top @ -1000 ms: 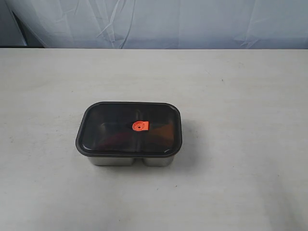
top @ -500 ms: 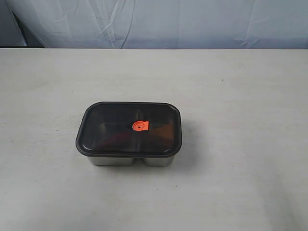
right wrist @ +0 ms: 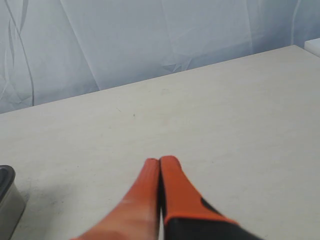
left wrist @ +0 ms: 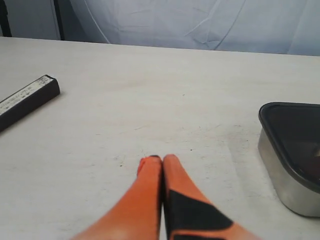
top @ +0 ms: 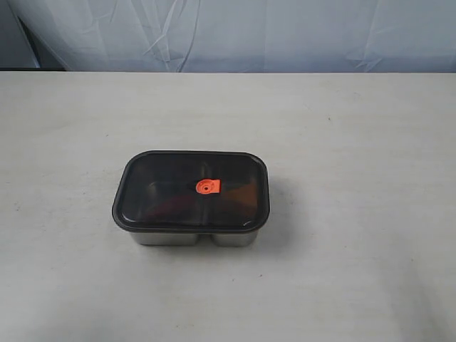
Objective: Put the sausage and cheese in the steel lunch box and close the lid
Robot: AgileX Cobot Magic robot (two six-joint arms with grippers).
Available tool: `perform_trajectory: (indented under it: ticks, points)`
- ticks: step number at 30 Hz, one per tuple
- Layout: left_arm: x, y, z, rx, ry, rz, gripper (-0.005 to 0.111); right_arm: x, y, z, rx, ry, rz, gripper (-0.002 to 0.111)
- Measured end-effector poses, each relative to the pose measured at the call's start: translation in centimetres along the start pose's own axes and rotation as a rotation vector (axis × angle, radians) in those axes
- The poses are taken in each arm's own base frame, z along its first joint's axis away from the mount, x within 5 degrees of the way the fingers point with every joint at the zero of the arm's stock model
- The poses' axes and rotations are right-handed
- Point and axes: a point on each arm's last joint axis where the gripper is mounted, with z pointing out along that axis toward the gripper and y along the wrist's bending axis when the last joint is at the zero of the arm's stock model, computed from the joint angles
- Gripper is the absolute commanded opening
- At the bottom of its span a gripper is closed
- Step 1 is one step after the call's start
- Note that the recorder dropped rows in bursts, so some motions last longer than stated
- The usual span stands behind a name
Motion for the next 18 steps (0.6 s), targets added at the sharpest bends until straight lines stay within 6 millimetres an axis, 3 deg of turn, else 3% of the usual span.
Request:
perform_trajectory:
  ticks: [18]
  points:
    - [-0.96, 0.38, -0.06, -0.049, -0.103, 0.136, 0.0, 0.0, 0.0, 0.0, 0.0, 0.0, 0.0, 0.0]
